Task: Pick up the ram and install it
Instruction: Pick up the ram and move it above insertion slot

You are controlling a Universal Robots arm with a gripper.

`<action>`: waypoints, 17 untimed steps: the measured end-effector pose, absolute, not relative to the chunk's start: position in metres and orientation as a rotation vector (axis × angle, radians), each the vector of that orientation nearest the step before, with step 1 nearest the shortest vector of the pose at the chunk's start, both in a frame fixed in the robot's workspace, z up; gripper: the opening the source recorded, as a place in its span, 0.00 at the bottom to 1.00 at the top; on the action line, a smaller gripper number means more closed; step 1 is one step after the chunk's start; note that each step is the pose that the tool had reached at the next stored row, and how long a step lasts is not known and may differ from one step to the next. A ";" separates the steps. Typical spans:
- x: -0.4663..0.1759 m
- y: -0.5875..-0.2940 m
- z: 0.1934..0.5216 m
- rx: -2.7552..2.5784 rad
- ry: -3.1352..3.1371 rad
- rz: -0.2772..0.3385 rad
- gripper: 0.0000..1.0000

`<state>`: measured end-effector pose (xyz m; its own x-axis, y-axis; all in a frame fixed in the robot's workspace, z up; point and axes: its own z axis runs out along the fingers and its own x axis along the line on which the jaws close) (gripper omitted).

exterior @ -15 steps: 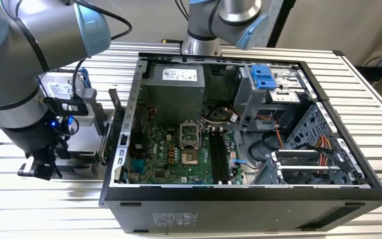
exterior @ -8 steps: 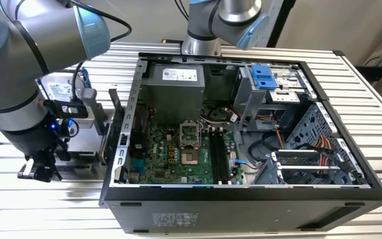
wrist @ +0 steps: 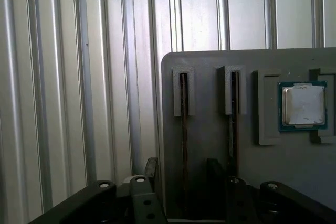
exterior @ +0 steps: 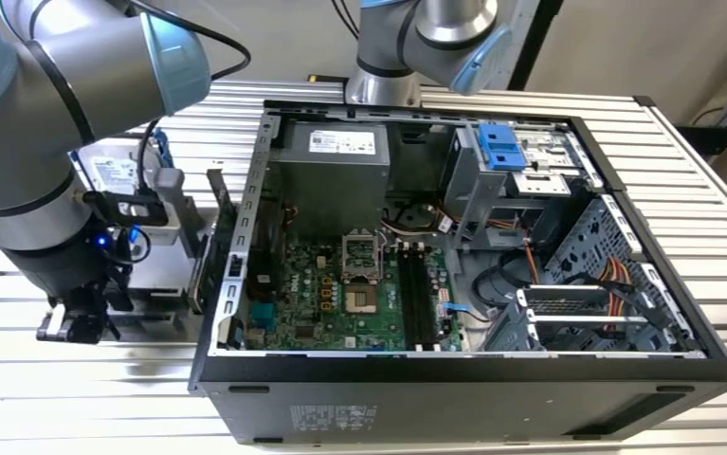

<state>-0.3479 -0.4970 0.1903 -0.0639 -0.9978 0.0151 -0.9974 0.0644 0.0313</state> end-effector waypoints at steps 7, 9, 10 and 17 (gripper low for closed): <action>-0.348 -0.497 0.190 2.127 -2.268 -0.019 1.00; -0.348 -0.497 0.190 2.129 -2.265 -0.019 1.00; -0.348 -0.497 0.190 2.138 -2.257 -0.019 1.00; -0.348 -0.497 0.190 2.169 -2.228 -0.019 1.00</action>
<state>-0.3479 -0.4970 0.1899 -0.0266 -0.9995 0.0151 -0.9991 0.0270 0.0313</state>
